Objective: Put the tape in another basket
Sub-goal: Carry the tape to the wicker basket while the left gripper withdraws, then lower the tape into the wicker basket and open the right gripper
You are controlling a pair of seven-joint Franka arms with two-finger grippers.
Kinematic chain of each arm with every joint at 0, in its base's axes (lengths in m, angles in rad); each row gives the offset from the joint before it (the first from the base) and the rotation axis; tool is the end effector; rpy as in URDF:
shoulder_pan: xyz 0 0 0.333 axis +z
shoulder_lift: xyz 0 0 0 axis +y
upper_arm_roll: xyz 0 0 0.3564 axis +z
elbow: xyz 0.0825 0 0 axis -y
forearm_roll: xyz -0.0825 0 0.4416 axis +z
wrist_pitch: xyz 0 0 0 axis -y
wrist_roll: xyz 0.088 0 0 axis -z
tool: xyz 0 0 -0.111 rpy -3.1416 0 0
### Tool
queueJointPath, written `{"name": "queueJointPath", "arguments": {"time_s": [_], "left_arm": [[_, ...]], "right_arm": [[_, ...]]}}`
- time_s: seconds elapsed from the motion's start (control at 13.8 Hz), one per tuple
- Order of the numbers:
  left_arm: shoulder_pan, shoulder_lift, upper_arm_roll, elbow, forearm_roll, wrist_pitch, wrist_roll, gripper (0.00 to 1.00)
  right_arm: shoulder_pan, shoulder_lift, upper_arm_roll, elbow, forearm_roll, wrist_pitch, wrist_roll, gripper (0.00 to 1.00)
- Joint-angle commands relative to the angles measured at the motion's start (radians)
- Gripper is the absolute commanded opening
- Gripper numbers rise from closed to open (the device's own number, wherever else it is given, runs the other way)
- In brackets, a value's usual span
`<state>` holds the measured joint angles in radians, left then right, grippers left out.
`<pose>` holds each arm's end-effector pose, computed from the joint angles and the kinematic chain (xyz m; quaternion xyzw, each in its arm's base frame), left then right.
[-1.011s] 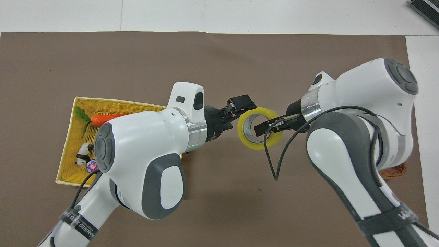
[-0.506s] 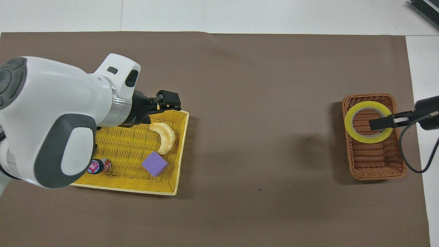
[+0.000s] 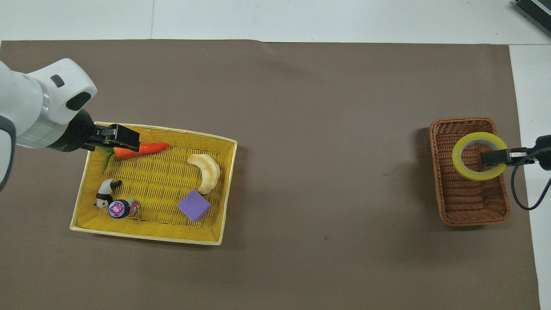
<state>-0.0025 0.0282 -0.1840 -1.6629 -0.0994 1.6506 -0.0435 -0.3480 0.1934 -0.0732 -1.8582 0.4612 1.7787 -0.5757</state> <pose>0.6117 -0.1244 0.6022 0.9962 -0.0664 -0.0258 0.0494 0.5997 -0.2224 0.4133 -0.9691 0.0026 0.0162 0.2459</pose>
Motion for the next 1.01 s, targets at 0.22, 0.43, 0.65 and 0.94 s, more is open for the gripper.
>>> {"name": "queueJointPath", "arguments": {"time_s": [0.22, 0.43, 0.65, 0.94], "left_arm": [[0.076, -0.005, 0.003, 0.061, 0.118, -0.135, 0.122, 1.0], [0.088, -0.016, 0.014, 0.074, 0.115, -0.164, 0.125, 1.0], [0.095, -0.033, 0.005, 0.068, 0.113, -0.163, 0.12, 1.0], [0.101, -0.033, 0.005, 0.069, 0.113, -0.15, 0.119, 1.0]], "right_arm": [[-0.038, 0.067, 0.016, -0.035, -0.001, 0.044, -0.005, 0.0], [-0.052, 0.097, 0.016, -0.036, 0.001, 0.067, -0.059, 0.0], [-0.052, 0.107, 0.016, -0.038, -0.001, 0.068, -0.062, 0.08], [-0.055, 0.109, 0.016, -0.033, -0.016, 0.068, -0.062, 1.0]]}}
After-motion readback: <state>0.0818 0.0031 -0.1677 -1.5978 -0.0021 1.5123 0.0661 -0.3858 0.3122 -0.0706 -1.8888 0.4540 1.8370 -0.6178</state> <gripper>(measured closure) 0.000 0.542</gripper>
